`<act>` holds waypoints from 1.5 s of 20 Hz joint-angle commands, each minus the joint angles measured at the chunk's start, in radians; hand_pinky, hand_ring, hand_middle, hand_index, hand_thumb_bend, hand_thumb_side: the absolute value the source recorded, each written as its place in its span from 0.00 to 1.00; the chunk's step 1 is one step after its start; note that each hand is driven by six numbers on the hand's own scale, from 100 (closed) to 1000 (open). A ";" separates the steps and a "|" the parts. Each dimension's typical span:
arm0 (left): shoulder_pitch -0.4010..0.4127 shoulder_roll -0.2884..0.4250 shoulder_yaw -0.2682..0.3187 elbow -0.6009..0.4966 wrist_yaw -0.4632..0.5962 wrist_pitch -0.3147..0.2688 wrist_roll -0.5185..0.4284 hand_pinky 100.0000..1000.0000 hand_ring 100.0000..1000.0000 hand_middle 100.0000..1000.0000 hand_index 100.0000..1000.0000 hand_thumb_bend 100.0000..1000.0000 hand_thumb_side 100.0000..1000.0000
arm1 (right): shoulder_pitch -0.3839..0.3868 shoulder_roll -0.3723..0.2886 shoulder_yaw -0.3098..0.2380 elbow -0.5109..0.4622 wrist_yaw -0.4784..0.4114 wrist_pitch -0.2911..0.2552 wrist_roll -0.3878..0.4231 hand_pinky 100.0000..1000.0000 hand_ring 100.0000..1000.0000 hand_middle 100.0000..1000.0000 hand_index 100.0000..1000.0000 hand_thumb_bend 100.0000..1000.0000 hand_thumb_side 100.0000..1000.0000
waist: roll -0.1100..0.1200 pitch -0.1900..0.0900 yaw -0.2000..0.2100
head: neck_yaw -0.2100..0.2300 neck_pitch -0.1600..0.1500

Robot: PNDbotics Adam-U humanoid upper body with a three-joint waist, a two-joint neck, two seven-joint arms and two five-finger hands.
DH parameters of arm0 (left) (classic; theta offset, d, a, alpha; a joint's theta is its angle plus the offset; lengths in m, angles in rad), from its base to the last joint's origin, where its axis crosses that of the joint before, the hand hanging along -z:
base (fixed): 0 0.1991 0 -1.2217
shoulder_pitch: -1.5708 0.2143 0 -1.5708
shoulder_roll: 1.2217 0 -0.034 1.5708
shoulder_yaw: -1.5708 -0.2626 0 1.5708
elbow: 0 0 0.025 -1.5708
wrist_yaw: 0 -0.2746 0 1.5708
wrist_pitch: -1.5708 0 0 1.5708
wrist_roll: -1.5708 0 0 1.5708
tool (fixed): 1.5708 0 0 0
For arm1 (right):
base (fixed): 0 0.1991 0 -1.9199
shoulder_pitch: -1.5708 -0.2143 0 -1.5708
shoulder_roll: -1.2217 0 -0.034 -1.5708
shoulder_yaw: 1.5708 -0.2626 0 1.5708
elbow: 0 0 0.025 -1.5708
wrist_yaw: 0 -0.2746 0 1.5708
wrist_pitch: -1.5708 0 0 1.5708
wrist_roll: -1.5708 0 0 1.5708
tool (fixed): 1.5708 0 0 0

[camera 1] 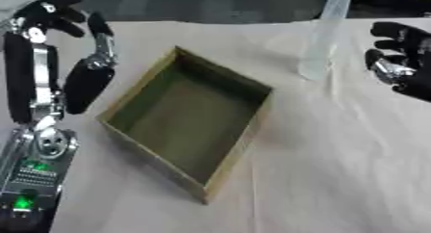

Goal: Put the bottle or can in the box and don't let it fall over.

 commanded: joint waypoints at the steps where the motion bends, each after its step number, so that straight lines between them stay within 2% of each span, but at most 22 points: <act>1: 0.009 0.030 0.040 -0.009 0.044 0.023 0.039 0.91 0.43 0.45 0.71 0.00 0.55 | -0.036 -0.020 -0.016 0.033 -0.024 0.027 -0.012 0.94 0.98 0.98 1.00 0.00 0.34 | -0.004 -0.015 0.002 | -0.013 -0.009; 2: 0.015 0.031 0.047 -0.009 0.055 0.027 0.048 0.92 0.43 0.45 0.70 0.00 0.55 | -0.046 -0.018 -0.016 0.046 -0.029 0.036 -0.019 0.94 0.98 0.98 1.00 0.00 0.32 | -0.004 -0.014 0.003 | -0.015 -0.009; 6: 0.039 0.037 0.075 -0.008 0.080 0.039 0.083 0.92 0.42 0.45 0.70 0.00 0.55 | -0.090 -0.006 -0.019 0.102 -0.051 0.060 -0.049 0.94 0.99 0.98 1.00 0.00 0.34 | -0.004 -0.011 0.007 | -0.027 -0.016; 13: 0.088 0.047 0.112 -0.003 0.106 0.052 0.122 0.92 0.42 0.44 0.69 0.00 0.55 | -0.155 0.021 -0.032 0.181 -0.116 0.061 -0.080 0.94 0.99 0.99 1.00 0.00 0.42 | -0.001 -0.011 0.011 | -0.043 -0.042; 18: 0.127 0.055 0.142 0.002 0.172 0.044 0.153 0.93 0.41 0.44 0.70 0.00 0.55 | -0.193 0.045 -0.036 0.259 -0.147 0.063 -0.103 0.94 1.00 1.00 1.00 0.00 0.45 | 0.004 -0.011 0.021 | -0.052 -0.059; 24: 0.148 0.042 0.163 0.010 0.199 0.038 0.178 0.93 0.41 0.44 0.69 0.00 0.54 | -0.219 0.060 -0.033 0.311 -0.162 0.041 -0.102 0.95 1.00 1.00 1.00 0.00 0.48 | 0.006 -0.005 0.033 | -0.055 -0.092; 30: 0.149 0.036 0.163 0.012 0.200 0.035 0.183 0.93 0.41 0.44 0.69 0.00 0.54 | -0.241 0.072 -0.037 0.323 -0.178 0.017 -0.086 0.95 1.00 1.00 1.00 0.00 0.49 | 0.006 -0.003 0.035 | -0.056 -0.095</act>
